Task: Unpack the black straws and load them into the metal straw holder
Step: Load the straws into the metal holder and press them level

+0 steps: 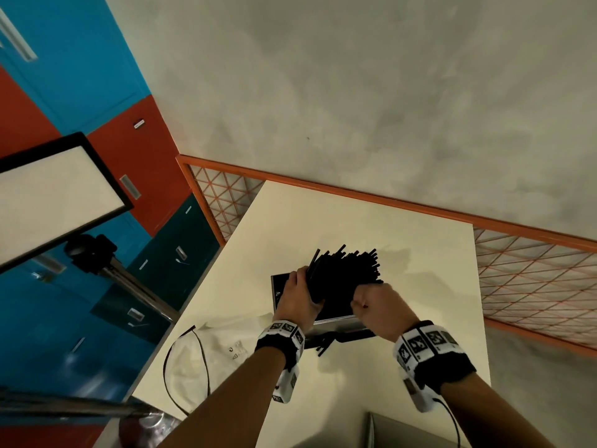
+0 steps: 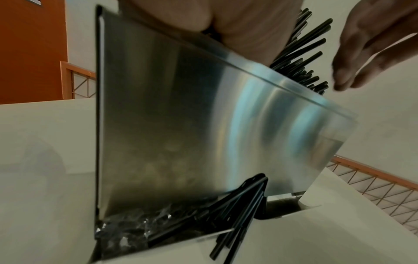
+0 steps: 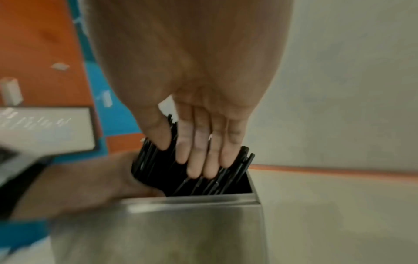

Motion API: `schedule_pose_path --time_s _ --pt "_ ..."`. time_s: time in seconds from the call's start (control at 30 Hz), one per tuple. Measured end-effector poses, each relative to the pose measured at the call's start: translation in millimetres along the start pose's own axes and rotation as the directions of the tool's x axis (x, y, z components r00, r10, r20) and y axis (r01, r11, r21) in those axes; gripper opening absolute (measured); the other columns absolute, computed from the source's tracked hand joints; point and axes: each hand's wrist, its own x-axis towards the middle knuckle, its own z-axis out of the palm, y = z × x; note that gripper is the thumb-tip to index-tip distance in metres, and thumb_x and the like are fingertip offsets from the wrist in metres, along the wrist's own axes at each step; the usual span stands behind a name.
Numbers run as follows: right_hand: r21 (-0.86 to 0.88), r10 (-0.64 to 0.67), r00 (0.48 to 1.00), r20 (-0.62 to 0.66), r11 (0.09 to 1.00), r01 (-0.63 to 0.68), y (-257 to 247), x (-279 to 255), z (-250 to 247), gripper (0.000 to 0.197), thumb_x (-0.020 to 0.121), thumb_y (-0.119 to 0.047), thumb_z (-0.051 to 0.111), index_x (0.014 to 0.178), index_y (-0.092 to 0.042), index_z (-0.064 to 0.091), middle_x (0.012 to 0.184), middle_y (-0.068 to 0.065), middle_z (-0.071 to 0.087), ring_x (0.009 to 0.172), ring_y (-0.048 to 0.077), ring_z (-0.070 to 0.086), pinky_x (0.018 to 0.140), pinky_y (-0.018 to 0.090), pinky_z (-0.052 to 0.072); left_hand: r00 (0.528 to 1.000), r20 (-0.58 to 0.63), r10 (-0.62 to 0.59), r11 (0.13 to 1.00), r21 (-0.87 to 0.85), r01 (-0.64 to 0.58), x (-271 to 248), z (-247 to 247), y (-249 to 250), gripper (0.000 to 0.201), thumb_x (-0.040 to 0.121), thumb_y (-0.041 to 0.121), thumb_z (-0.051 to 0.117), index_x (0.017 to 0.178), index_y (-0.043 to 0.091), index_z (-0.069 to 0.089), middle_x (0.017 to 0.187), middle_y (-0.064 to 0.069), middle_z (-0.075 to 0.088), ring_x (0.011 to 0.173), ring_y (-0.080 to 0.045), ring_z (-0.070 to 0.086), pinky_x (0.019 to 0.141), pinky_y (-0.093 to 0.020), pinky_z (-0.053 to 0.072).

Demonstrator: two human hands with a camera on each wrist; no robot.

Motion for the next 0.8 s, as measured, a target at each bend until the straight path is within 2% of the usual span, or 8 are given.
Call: schedule_pose_path --time_s 0.07,0.17,0.23,0.33,0.43,0.53,0.63,0.8 --pt "-0.116 -0.073 0.988 0.137 0.989 0.089 3 6 12 0.027 0.098 -0.029 0.048 0.094 -0.009 0.065 0.092 0.009 0.066 0.086 0.028 0.063 0.069 0.032 0.045 1.0 0.005 0.005 1.0 0.0 -0.005 0 -1 0 0.074 0.078 0.026 0.08 0.14 0.019 0.039 0.131 -0.004 0.051 0.114 -0.026 0.059 0.094 -0.036 0.053" --pt "-0.188 -0.011 0.975 0.224 0.981 0.054 10 20 26 0.05 0.104 -0.044 0.03 0.116 -0.01 0.063 0.105 0.013 0.065 0.097 0.032 0.062 0.079 0.037 0.048 1.0 0.004 0.007 1.0 0.004 -0.007 -1 -1 2 0.073 0.079 0.027 0.079 0.139 0.018 0.039 0.13 -0.004 0.051 0.113 -0.026 0.058 0.093 -0.037 0.053" --pt "-0.22 0.02 0.957 0.288 0.975 0.046 9 24 32 0.059 0.104 -0.048 0.018 0.126 -0.012 0.058 0.108 0.016 0.063 0.1 0.033 0.06 0.079 0.039 0.046 1.0 0.006 0.003 1.0 0.001 -0.003 -1 -1 2 0.074 0.079 0.027 0.079 0.139 0.018 0.039 0.13 -0.004 0.051 0.114 -0.025 0.058 0.094 -0.036 0.053" --pt "-0.255 0.081 0.95 0.302 0.967 -0.001 2 31 36 0.063 0.103 -0.056 0.018 0.124 -0.012 0.058 0.109 0.016 0.063 0.101 0.034 0.062 0.086 0.04 0.049 1.0 0.011 0.003 1.0 -0.002 -0.002 -1 -2 2 0.075 0.079 0.029 0.08 0.14 0.017 0.039 0.131 -0.004 0.051 0.115 -0.025 0.057 0.095 -0.037 0.053" --pt "-0.304 0.13 0.947 0.293 0.952 -0.037 -4 40 42 0.06 0.101 -0.059 0.022 0.132 -0.02 0.055 0.123 0.015 0.06 0.11 0.035 0.06 0.094 0.042 0.049 1.0 0.009 0.002 1.0 -0.002 -0.002 -1 -2 2 0.075 0.078 0.03 0.081 0.14 0.018 0.039 0.131 -0.004 0.051 0.115 -0.025 0.057 0.095 -0.038 0.053" --pt "-0.371 0.155 0.949 0.275 0.927 -0.044 -6 41 46 0.056 0.101 -0.055 0.026 0.125 -0.018 0.061 0.121 0.013 0.062 0.11 0.033 0.06 0.094 0.04 0.049 1.0 0.007 -0.001 1.0 0.002 0.001 -2 -2 3 0.076 0.08 0.03 0.081 0.142 0.018 0.039 0.133 -0.003 0.051 0.115 -0.025 0.058 0.094 -0.036 0.053" --pt "-0.368 0.167 0.95 0.264 0.928 -0.061 -7 42 50 0.054 0.102 -0.049 0.028 0.121 -0.014 0.065 0.119 0.011 0.065 0.109 0.031 0.061 0.094 0.038 0.049 1.0 0.006 0.012 1.0 0.005 -0.012 -2 -2 3 0.075 0.08 0.028 0.081 0.141 0.017 0.039 0.132 -0.004 0.051 0.116 -0.025 0.057 0.094 -0.036 0.053" --pt "-0.285 0.189 0.906 0.378 0.955 -0.081 -3 48 49 0.047 0.106 -0.039 0.028 0.129 -0.012 0.058 0.125 0.012 0.064 0.114 0.03 0.058 0.097 0.035 0.044 1.0 0.006 0.016 1.0 0.01 -0.016 -1 -1 1 0.076 0.077 0.025 0.082 0.138 0.017 0.038 0.13 -0.005 0.051 0.115 -0.026 0.057 0.095 -0.04 0.054"
